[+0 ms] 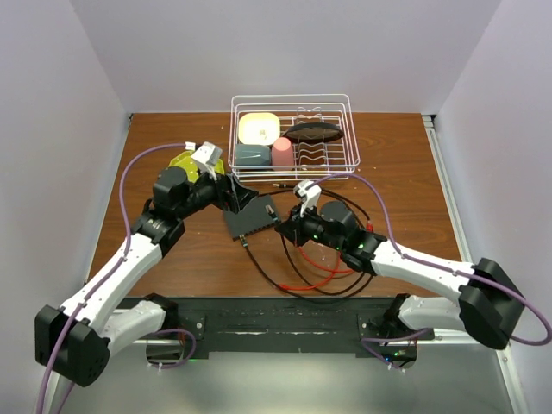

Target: Insert the plug into the switch port

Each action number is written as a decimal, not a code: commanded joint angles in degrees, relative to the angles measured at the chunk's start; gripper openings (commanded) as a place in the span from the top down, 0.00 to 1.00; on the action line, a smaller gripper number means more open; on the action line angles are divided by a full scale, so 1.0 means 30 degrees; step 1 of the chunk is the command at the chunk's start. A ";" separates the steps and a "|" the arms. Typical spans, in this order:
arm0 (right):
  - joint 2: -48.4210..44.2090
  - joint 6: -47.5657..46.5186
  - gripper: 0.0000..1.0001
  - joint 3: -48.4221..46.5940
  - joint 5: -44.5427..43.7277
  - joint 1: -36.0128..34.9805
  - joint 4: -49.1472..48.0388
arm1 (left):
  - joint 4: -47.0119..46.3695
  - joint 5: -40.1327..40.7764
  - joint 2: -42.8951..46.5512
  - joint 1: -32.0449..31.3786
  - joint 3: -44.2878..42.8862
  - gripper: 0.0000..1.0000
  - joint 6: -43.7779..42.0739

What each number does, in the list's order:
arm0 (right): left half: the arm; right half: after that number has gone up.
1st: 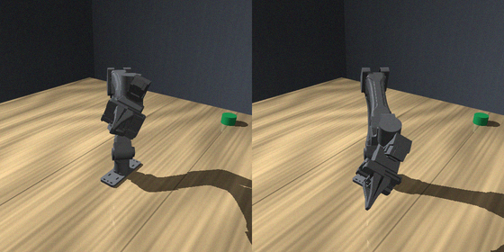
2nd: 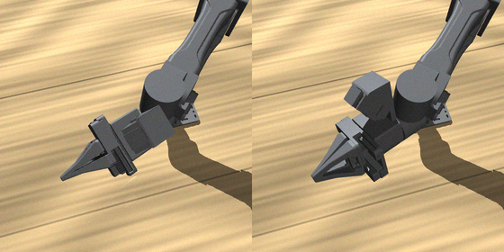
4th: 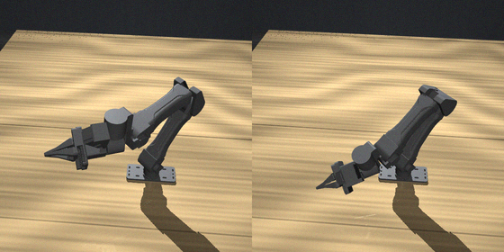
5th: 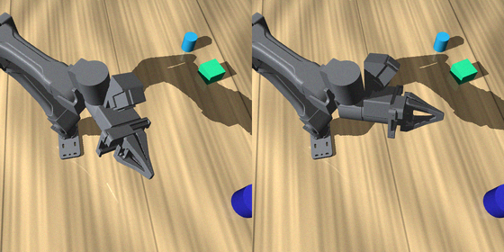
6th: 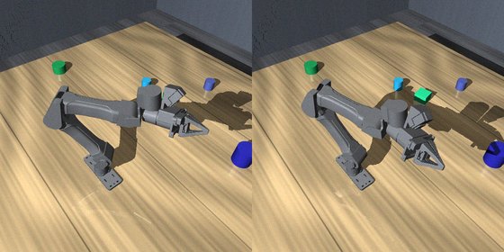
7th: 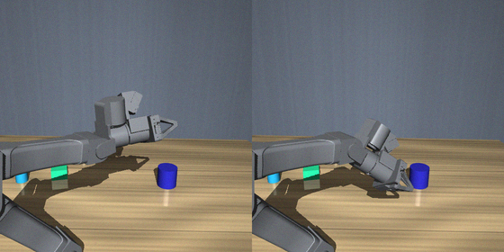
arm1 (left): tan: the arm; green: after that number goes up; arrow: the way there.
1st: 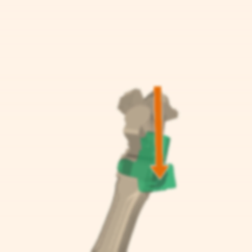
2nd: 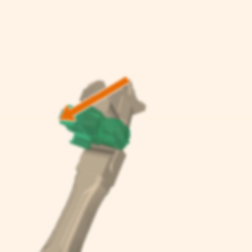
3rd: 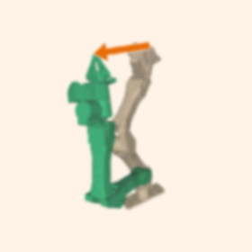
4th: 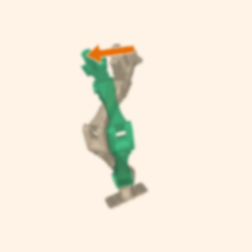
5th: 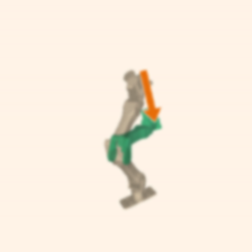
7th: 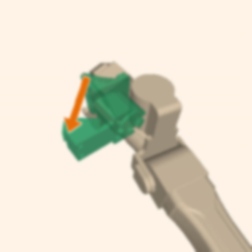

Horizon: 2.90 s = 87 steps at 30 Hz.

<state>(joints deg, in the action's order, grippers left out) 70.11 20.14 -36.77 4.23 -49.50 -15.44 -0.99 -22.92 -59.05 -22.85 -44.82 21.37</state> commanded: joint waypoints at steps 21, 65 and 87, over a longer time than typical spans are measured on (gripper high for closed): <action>-0.4531 -0.1881 1.00 -0.0019 0.5885 -0.0054 0.0051 | -0.7517 -0.9350 0.2193 0.0146 0.2195 0.21 0.0320; -0.5057 -0.0796 0.92 -0.1043 0.6151 -0.0025 -0.0392 | -1.0069 -1.2167 0.0434 -0.1172 0.2166 1.00 0.2018; -0.5557 -0.1088 0.16 -0.2975 -0.0203 -0.1077 0.3037 | -0.5824 -0.2940 0.0960 -0.1260 0.0030 1.00 0.4244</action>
<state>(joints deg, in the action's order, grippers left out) 52.82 17.89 -40.88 10.48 -50.24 -8.38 -21.06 -39.05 -58.26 -26.39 -40.16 30.92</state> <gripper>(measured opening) 0.817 0.076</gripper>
